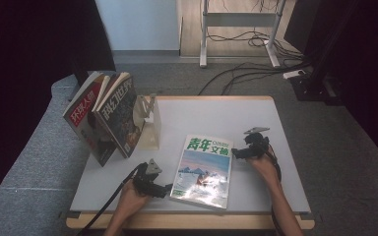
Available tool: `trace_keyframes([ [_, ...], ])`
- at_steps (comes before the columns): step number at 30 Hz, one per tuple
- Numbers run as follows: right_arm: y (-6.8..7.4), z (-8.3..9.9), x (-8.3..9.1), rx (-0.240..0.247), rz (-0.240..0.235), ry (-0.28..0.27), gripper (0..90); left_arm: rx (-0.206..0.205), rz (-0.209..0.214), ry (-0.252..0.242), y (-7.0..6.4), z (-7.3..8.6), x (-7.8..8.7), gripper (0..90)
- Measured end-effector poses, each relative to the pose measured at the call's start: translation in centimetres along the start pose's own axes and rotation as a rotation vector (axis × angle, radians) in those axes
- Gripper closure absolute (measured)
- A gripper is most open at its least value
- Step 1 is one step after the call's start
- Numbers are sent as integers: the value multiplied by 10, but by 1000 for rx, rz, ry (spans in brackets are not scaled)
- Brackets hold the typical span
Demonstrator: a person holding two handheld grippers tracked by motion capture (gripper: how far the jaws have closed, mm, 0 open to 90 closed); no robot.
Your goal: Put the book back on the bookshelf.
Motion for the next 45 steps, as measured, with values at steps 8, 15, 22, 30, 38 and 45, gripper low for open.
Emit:
trace_keyframes([
  [8,-2,-11,-12,-14,2,-5,0,-32,24,12,-12,0,-2,106],
  [15,1,-22,-21,-19,24,-6,20,-60,46,18,-23,-2,-6,88],
  [22,3,-24,-28,-28,45,-1,74,-79,88,29,-25,-3,-8,63],
  [30,1,-21,-18,-3,19,-3,29,-39,97,0,-5,-5,-3,0],
  [38,4,-22,2,12,-14,-29,0,-33,33,7,9,-3,-6,0],
  [45,18,-23,18,51,-86,-60,0,-28,31,3,9,-2,-6,0],
])
Point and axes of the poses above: each handheld gripper's, and its own axes: x roughly backward along the jaws, z roughly out of its underside, y roughly to its left, the point moved 3 cm from there along -x, roughly forward along the jaws, and after that the axes turned 10 degrees about x, right-handed, at the moved point
